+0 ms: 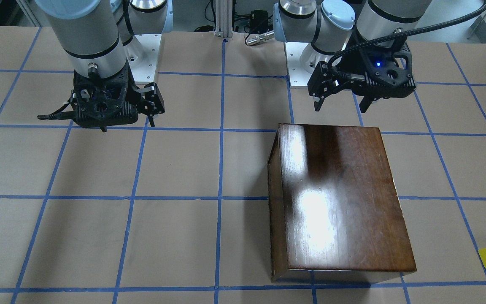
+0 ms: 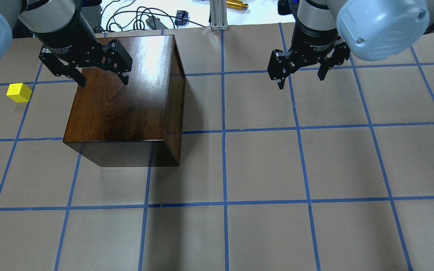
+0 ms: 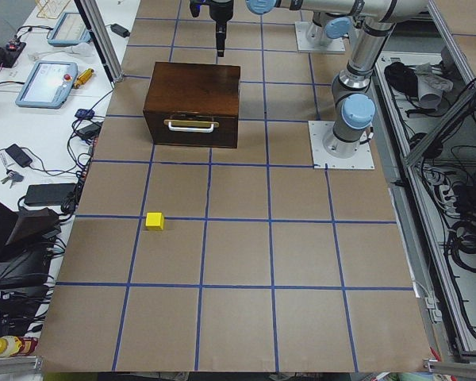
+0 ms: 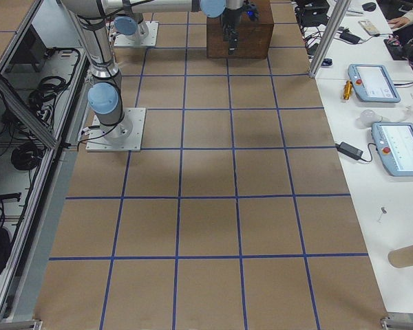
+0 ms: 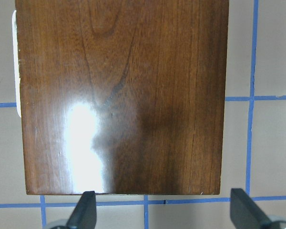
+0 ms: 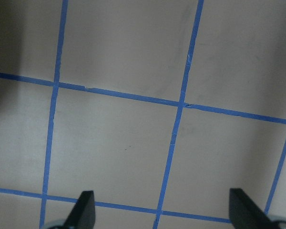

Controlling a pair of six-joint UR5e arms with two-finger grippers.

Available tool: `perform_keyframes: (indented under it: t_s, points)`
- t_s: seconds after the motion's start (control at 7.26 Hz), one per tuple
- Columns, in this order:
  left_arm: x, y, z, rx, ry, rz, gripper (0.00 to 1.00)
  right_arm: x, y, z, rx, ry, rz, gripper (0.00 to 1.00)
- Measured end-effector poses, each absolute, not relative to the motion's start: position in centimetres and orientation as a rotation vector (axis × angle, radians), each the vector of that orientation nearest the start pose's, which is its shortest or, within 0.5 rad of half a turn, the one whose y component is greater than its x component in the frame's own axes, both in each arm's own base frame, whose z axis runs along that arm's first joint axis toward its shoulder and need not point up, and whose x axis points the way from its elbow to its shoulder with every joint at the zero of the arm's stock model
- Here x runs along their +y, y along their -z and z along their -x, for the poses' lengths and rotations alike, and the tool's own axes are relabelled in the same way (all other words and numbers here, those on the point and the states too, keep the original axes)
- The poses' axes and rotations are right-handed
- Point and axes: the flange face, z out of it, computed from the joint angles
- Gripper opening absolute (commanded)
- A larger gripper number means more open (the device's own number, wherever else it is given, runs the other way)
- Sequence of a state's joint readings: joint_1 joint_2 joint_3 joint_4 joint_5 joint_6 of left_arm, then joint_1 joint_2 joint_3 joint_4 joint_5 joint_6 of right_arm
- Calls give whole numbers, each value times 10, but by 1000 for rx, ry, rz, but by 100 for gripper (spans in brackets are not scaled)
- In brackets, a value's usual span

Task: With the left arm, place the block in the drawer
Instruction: 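Move the left gripper from above the cabinet toward the drawer handle, then lower the left gripper beside the cabinet to the white drawer handle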

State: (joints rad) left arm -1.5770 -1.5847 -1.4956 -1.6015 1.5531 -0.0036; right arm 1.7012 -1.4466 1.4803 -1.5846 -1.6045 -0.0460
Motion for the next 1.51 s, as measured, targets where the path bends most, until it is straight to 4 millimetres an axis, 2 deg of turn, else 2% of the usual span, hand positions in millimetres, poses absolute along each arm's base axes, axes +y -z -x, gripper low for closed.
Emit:
perform_keyframes:
  t_s: [0.96,1.1,1.24,1.51]
  points:
    - [-500,-517,135,3158,55,5,100,-521,-469,-199,3163,-29,283,100]
    - [-503,-519,122,3158,57,29,100,-521,-470,-199,3163,-29,283,100]
    - [-506,-522,95,3158,50,44,100,-521,-470,-199,3163,-29,283,100]
    - [-506,-526,20,3157,19,56,100,-521,-470,-199,3163,-29,283,100]
